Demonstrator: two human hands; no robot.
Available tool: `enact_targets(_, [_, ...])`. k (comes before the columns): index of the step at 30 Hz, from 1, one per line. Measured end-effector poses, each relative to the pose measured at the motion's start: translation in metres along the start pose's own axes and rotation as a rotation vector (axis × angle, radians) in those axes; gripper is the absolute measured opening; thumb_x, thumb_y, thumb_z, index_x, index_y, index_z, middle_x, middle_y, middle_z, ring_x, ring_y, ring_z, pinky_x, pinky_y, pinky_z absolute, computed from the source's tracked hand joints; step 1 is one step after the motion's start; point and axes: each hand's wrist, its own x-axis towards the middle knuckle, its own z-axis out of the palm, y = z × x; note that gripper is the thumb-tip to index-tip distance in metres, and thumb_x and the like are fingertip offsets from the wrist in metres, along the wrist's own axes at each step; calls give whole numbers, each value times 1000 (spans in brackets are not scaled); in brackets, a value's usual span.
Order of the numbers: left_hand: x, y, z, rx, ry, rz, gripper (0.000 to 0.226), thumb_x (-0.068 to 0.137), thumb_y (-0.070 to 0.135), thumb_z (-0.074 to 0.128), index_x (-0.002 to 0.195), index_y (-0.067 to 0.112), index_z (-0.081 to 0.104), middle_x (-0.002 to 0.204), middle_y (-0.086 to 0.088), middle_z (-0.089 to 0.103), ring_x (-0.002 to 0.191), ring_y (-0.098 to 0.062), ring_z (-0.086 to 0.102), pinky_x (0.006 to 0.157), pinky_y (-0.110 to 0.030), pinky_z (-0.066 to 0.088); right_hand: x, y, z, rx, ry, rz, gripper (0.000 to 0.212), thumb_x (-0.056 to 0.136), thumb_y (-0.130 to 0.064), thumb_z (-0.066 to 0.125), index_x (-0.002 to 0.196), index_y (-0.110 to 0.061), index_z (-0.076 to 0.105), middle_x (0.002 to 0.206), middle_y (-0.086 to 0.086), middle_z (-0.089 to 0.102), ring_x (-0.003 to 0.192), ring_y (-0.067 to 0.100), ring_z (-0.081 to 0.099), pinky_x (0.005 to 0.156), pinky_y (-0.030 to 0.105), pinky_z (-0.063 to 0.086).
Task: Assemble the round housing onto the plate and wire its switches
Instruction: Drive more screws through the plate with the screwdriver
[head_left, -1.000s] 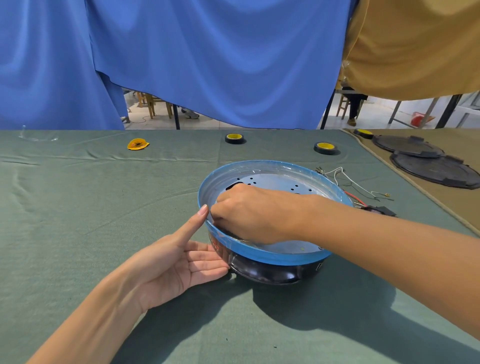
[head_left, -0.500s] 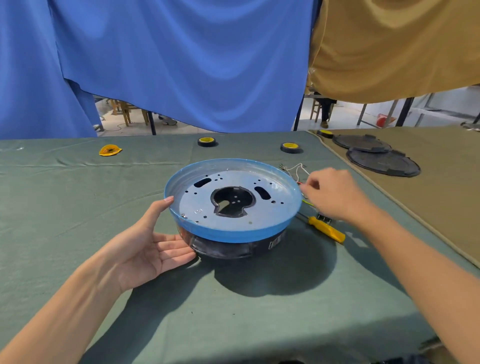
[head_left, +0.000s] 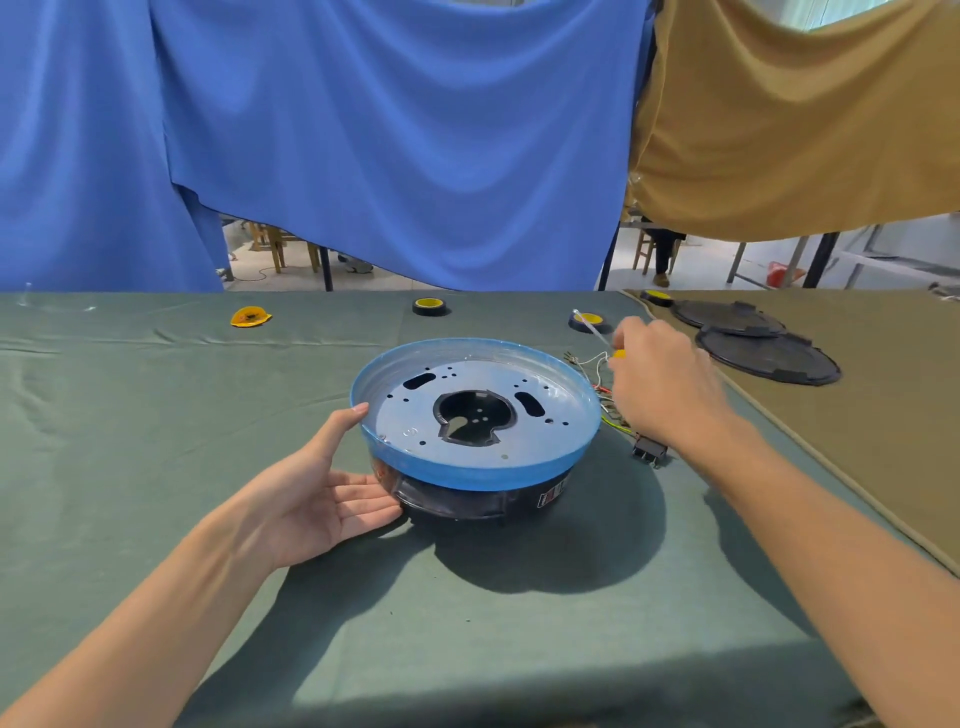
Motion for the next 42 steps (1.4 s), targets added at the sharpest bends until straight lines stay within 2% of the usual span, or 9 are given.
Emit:
enact_targets(4, [2,1,-2,11,-10,-10,99,55,53,83,120,-15,52,107,-28,70,89,-35,74,69,-45,63,-1,-42,-10,418,13,-190,15,87,-25,69,101,-19,70,96,-2,71,93,18,63,86,35,49])
enact_targets(8, [6,9,-4,27,5,-3,100,47,52,85,115,-15,54,94,-25,72,78,-33,75,61,-41,63,6,-83,-14,831,-248,-164,15,70,-25,87,75,-20,73,69,-11,70,63,4,62,61,22,47])
enact_targets(11, [10,15,-8,42,-10,-16,99,48,53,84,114,-15,55,90,-23,72,76,-33,74,63,-41,63,16,-108,-12,922,-402,-240,16,68,-22,88,78,-18,76,67,-5,65,59,10,55,55,22,44])
enact_targets(14, [13,15,-12,31,-54,-34,101,49,54,85,117,-16,56,101,-22,70,88,-32,70,68,-44,63,26,-125,-11,866,-366,-308,34,69,-25,86,98,-23,67,80,3,69,69,18,65,62,32,56])
enact_targets(17, [17,15,-15,5,-75,-35,106,46,55,86,118,-18,55,102,-23,64,99,-31,58,73,-46,62,36,-135,-9,838,-371,-332,39,76,-18,79,106,-23,55,87,4,69,77,27,66,67,43,56])
enact_targets(23, [20,15,-18,18,-95,-42,103,50,58,83,115,-18,57,103,-23,69,92,-32,66,72,-42,63,41,-143,-3,659,-402,-511,35,80,-10,67,107,-21,47,85,6,64,62,11,53,52,20,45])
enact_targets(33, [18,14,-18,4,-95,-39,99,51,55,84,114,-16,57,95,-26,72,76,-31,74,65,-40,63,42,-146,-1,629,-441,-574,34,80,-8,66,106,-20,49,88,5,65,62,9,55,55,22,48])
enact_targets(40, [17,13,-16,19,-75,-22,96,54,55,82,113,-16,58,91,-25,72,74,-31,73,62,-39,62,46,-153,-15,474,-540,-693,25,84,-11,66,98,-26,53,93,-1,64,83,16,65,75,42,55])
enact_targets(42, [17,13,-16,25,-71,-14,99,53,56,82,115,-17,57,93,-25,71,77,-31,71,65,-40,63,47,-158,-21,406,-530,-728,21,85,-17,66,99,-27,54,89,-8,60,82,12,61,73,37,53])
